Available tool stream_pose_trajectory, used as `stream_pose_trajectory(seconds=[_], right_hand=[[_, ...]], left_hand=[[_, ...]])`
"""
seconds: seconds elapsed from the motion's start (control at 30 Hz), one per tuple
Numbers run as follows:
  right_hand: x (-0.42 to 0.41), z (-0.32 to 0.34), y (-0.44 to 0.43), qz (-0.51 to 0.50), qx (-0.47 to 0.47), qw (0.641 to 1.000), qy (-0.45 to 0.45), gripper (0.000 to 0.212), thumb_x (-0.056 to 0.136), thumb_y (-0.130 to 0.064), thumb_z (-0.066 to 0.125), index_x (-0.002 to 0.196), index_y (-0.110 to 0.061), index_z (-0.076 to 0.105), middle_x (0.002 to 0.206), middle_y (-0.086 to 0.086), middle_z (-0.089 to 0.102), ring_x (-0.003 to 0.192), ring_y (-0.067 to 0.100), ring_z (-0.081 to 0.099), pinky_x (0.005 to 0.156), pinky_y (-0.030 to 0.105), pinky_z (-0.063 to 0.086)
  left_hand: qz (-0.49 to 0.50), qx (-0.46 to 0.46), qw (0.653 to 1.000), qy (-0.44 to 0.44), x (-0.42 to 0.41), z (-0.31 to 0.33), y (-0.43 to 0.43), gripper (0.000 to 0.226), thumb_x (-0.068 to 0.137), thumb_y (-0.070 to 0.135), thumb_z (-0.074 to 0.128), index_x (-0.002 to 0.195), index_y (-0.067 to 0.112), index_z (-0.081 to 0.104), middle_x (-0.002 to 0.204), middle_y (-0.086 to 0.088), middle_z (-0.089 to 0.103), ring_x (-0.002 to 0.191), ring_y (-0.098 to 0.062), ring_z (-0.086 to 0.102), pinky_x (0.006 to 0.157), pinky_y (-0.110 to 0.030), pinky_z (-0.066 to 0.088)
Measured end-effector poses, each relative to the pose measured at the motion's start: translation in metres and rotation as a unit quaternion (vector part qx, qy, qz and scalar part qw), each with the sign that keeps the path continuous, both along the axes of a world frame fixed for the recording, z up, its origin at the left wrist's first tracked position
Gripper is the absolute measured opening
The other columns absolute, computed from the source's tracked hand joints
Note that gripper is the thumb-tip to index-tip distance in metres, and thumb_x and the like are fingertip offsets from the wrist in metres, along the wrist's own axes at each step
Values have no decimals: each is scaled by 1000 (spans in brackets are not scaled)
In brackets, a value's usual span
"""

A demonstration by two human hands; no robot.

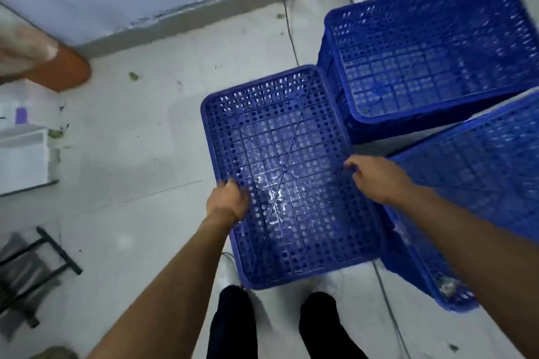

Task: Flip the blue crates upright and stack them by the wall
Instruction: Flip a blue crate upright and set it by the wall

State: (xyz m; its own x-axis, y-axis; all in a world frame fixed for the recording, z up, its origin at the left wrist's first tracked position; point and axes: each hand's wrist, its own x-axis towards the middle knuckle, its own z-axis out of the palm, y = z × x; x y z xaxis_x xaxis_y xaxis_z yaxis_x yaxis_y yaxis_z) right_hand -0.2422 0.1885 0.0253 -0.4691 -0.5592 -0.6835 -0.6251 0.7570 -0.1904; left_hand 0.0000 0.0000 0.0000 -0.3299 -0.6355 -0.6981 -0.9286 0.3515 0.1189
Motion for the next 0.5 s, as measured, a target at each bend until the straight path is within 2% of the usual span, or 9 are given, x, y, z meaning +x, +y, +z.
stream_pose_trajectory(seconds=[0.07,0.17,0.3,0.4,0.5], right_hand=[[0,-40,-9,-13,-2,1000,16,34,106,-22,39,140,-25,46,101,2,62,64,22,56,50,35,43],[4,-91,-19,-30,0,999,20,40,104,-30,46,143,-23,41,116,5,62,77,24,59,61,39,48],[3,-131,-31,-36,-6,996,77,47,104,-33,45,146,-17,35,140,9,44,105,31,57,69,38,43],[-2,-143,-39,48,-32,989,135,47,102,-33,48,144,-16,36,141,10,39,117,31,50,74,41,48],[-11,-151,-45,37,-44,978,200,55,97,-38,56,142,-11,35,139,14,36,118,33,47,85,44,51]], left_hand=[[1,-23,1000,3,4,-39,-10,46,97,21,47,141,8,43,145,-21,47,129,-39,48,100,-45,45],[20,-68,997,32,17,-82,-23,65,94,16,55,153,11,26,157,-19,31,140,-38,37,111,-48,39],[104,-60,990,78,32,-124,-25,51,101,22,42,148,8,27,140,-23,47,118,-45,55,96,-51,45],[108,-83,987,81,35,-142,-28,53,100,18,42,149,10,24,129,-23,54,105,-45,60,87,-50,48],[78,-116,989,55,35,-146,-34,65,97,11,44,155,14,14,118,-23,61,97,-44,62,79,-49,47]])
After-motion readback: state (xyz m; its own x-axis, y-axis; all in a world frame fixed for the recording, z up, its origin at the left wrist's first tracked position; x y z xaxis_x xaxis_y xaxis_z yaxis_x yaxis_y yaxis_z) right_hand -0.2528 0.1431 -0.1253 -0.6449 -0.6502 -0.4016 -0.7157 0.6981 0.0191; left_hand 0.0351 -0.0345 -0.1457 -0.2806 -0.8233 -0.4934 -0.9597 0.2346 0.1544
